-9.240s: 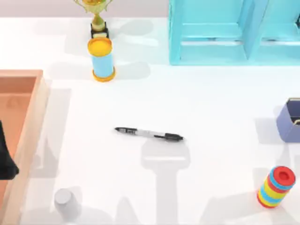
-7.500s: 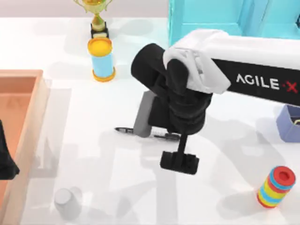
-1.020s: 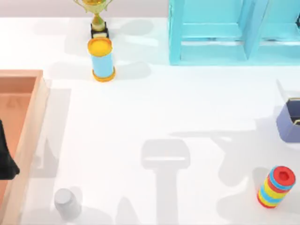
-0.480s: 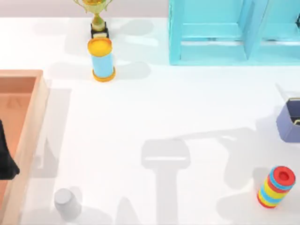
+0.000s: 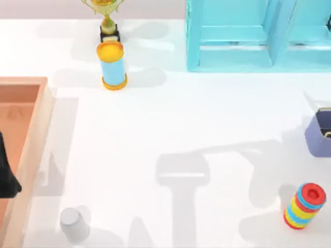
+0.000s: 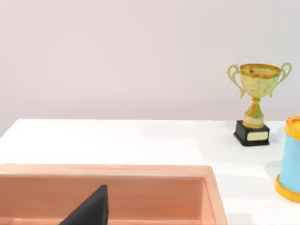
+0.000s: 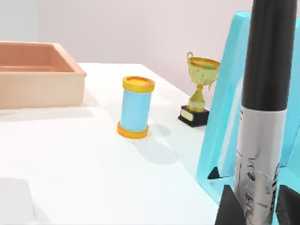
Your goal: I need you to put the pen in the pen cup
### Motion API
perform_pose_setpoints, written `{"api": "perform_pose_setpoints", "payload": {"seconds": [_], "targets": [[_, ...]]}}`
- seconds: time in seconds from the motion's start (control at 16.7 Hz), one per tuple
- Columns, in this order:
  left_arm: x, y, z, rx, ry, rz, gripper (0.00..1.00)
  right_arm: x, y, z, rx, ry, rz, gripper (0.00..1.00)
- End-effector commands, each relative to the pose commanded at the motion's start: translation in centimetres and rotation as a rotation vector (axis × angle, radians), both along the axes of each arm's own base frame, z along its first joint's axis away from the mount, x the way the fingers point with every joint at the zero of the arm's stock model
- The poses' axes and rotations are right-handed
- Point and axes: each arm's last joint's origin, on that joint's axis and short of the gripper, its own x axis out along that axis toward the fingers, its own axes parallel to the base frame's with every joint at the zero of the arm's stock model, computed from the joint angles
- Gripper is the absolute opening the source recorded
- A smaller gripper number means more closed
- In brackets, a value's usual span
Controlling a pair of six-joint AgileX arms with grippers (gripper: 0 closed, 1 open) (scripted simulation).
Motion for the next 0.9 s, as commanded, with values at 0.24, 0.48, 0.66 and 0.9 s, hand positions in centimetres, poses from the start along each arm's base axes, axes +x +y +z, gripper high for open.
{"api": "perform_pose_setpoints", "payload": {"seconds": [0.24,0.48,0.66,0.9], "targets": [[0.0,0.0,0.0,0.0,0.0,0.0,1.0,0.0,0.0,0.0,0.0,0.0,0.0,0.6],[0.0,0.0,0.0,0.0,0.0,0.0,1.0,0.0,0.0,0.0,0.0,0.0,0.0,0.9],[0.0,0.0,0.0,0.0,0.0,0.0,1.0,0.0,0.0,0.0,0.0,0.0,0.0,1.0],[0.0,0.0,0.0,0.0,0.0,0.0,1.0,0.0,0.0,0.0,0.0,0.0,0.0,1.0]]}}
